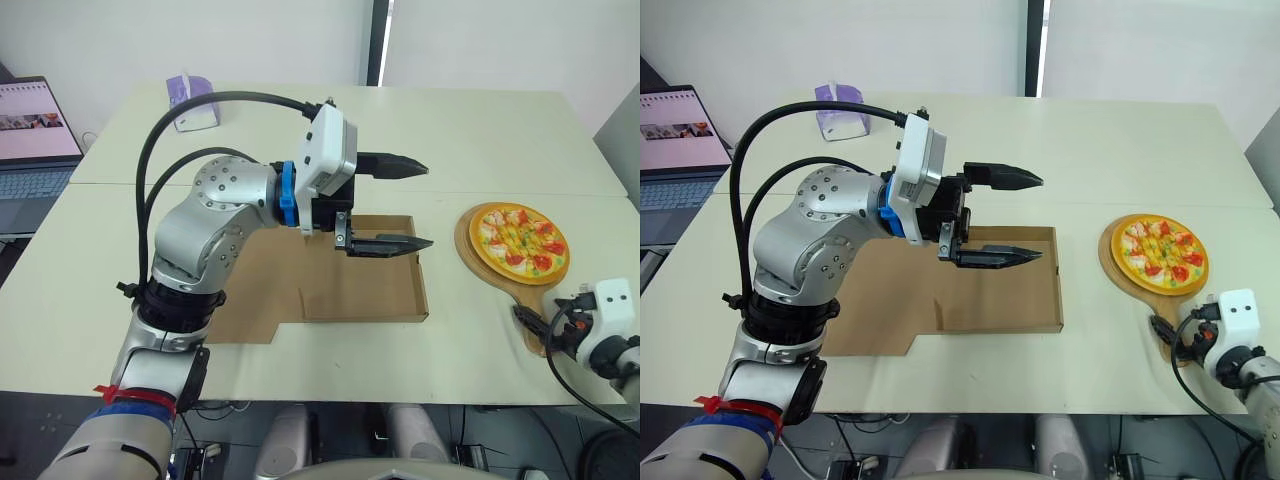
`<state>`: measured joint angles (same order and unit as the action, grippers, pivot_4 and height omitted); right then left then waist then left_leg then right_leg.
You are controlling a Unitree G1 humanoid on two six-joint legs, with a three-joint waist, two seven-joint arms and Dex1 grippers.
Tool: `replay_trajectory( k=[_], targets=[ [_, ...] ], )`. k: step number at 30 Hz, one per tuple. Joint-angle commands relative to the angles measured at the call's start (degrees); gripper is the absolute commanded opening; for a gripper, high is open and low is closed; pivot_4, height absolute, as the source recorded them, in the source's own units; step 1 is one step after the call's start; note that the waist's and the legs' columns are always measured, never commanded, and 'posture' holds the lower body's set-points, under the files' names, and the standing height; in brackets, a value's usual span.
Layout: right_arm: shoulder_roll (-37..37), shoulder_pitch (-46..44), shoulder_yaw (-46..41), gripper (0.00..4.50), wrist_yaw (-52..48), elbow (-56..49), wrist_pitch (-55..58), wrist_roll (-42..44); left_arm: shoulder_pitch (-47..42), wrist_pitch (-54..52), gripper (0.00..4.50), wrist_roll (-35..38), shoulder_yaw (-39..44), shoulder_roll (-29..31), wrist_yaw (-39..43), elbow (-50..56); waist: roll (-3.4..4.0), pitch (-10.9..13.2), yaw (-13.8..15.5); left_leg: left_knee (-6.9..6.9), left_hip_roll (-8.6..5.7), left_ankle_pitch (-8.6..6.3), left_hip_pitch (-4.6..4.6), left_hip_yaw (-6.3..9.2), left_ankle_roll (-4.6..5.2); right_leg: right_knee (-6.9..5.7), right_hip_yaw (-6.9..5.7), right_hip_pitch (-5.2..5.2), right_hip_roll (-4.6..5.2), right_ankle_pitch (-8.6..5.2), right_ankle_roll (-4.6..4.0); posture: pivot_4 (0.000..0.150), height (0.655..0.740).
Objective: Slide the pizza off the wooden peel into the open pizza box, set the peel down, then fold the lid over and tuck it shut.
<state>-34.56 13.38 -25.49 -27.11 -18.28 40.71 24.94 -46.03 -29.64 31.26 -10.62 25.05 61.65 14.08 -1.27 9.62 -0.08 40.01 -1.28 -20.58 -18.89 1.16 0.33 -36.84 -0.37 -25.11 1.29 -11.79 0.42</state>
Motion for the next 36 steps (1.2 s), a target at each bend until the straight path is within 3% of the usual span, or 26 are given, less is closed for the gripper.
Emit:
replay_trajectory(
  k=[1,6,7,10,15,22,28,33,36],
  targets=[
    [1.98,-1.11,1.78,4.50,3.44,2.51,-1.49,-3.12,0.84,-0.33,4.49,-0.13,0.46,0.42,-1.48,3.20,-0.02,0.00,-0.09,0.00,0.00,0.00,0.00,-0.01,0.00,0.00,0.01,0.00,0.00,0.00,0.00,0.150,0.7400],
    [3.72,-0.91,3.36,4.50,4.12,2.16,-1.44,-3.40,1.22,-0.98,4.49,0.05,0.93,1.09,-2.39,4.20,-0.16,-0.09,-0.09,0.03,0.01,-0.02,0.05,0.00,0.03,0.00,0.00,0.08,0.00,0.00,0.00,0.150,0.7400],
    [4.28,-1.05,3.49,4.33,4.46,2.06,-1.23,-3.11,1.26,-0.93,4.50,-0.12,0.79,1.21,-2.50,4.20,-0.18,-0.10,-0.10,0.03,0.01,-0.02,0.06,0.00,0.04,0.00,-0.01,0.09,0.00,0.00,0.00,0.150,0.7400],
    [6.05,-0.98,3.82,3.58,5.26,1.48,-0.66,-2.40,1.43,-0.94,4.50,-0.18,0.69,1.54,-2.85,4.49,-0.19,-0.11,-0.17,0.03,0.04,-0.02,0.07,0.01,0.04,0.00,-0.01,0.10,-0.02,0.00,0.00,0.150,0.7400],
    [8.42,-0.88,3.44,1.79,6.78,1.27,-0.50,-1.87,1.20,-0.94,4.50,-0.06,1.10,2.20,-2.87,4.25,-0.28,-0.17,-0.19,0.03,0.05,-0.02,0.07,0.02,0.04,0.00,-0.03,0.10,-0.03,0.00,0.00,0.150,0.7400],
    [10.56,-1.25,2.68,1.67,7.91,0.00,-1.98,-1.82,0.88,-0.28,4.50,-0.32,1.26,2.43,-2.93,3.44,-0.48,-0.26,-0.17,0.03,0.07,-0.03,0.06,0.08,0.05,0.04,-0.08,0.11,-0.04,-0.01,-0.02,0.150,0.7400],
    [7.79,-4.33,1.72,1.67,6.20,-1.51,-3.75,-1.47,-0.61,0.29,4.50,-0.18,3.02,2.49,-2.83,0.08,-0.47,-0.23,-0.40,0.03,0.07,-0.03,0.06,0.07,0.05,0.03,-0.07,0.10,-0.04,-0.01,-0.03,0.150,0.7400],
    [-0.35,-8.98,2.10,1.67,-0.33,-0.82,-3.89,-1.27,-2.06,1.81,4.50,-0.71,4.84,2.74,-2.01,-3.77,0.01,0.05,-0.79,0.02,0.00,-0.03,0.05,-0.06,0.07,-0.01,0.05,0.02,-0.06,-0.01,-0.03,0.150,0.7400],
    [-7.55,-16.19,2.67,1.67,-6.73,2.48,-2.65,0.51,-3.57,2.46,4.50,-0.97,5.77,3.66,-1.03,-6.06,0.26,0.27,-1.07,0.02,0.01,-0.03,0.01,-0.09,0.08,-0.02,0.07,-0.08,-0.10,0.16,-0.31,0.150,0.7400]
  ],
)
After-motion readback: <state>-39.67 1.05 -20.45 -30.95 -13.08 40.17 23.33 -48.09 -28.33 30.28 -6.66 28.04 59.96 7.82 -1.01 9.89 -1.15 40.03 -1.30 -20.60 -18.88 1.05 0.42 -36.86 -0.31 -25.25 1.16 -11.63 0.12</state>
